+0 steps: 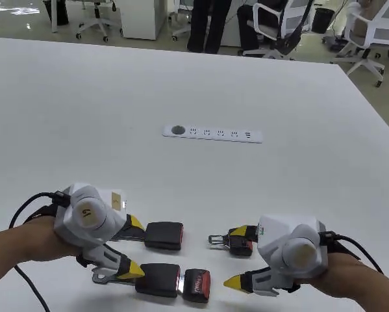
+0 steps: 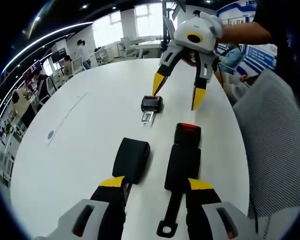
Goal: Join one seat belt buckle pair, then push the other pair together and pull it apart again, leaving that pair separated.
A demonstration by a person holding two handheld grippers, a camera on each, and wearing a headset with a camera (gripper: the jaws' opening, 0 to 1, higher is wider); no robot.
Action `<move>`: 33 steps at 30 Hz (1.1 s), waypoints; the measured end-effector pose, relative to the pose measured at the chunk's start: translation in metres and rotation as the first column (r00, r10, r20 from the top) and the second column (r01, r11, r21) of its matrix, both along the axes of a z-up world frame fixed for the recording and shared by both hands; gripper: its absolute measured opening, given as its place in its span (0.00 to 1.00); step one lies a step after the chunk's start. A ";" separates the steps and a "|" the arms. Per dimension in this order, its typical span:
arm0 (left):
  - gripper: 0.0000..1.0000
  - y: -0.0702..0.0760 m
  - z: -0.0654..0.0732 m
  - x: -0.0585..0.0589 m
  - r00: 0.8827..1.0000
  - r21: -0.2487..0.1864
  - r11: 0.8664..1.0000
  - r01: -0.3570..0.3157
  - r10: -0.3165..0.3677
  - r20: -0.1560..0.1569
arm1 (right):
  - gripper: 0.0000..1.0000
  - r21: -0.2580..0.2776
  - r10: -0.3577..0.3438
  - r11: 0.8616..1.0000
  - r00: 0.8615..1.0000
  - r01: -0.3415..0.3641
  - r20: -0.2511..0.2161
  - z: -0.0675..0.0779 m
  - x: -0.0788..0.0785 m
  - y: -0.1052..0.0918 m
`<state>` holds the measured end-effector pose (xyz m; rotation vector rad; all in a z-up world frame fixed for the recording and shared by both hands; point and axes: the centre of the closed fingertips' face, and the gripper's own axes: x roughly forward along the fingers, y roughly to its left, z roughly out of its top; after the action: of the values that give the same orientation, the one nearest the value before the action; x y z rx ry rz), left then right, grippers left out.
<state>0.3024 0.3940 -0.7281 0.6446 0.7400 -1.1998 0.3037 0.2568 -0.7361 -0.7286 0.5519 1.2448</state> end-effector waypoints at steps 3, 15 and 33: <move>0.49 -0.001 0.001 0.006 1.000 -0.002 1.000 -0.006 0.006 0.003 | 0.50 -0.006 -0.004 1.000 1.000 0.004 0.005 0.000 0.006 -0.004; 0.49 -0.006 0.002 0.035 1.000 -0.019 1.000 -0.011 0.011 0.016 | 0.50 -0.024 -0.037 0.999 0.999 0.037 0.006 -0.004 0.025 -0.026; 0.46 -0.007 -0.018 0.055 0.999 0.054 0.998 0.039 -0.036 -0.038 | 0.46 -0.057 -0.040 0.998 0.999 0.038 -0.035 -0.015 0.044 -0.040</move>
<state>0.3576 0.3874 -0.7462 0.6851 0.7973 -1.2324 0.3477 0.2166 -0.7513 -0.7405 0.6301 1.2124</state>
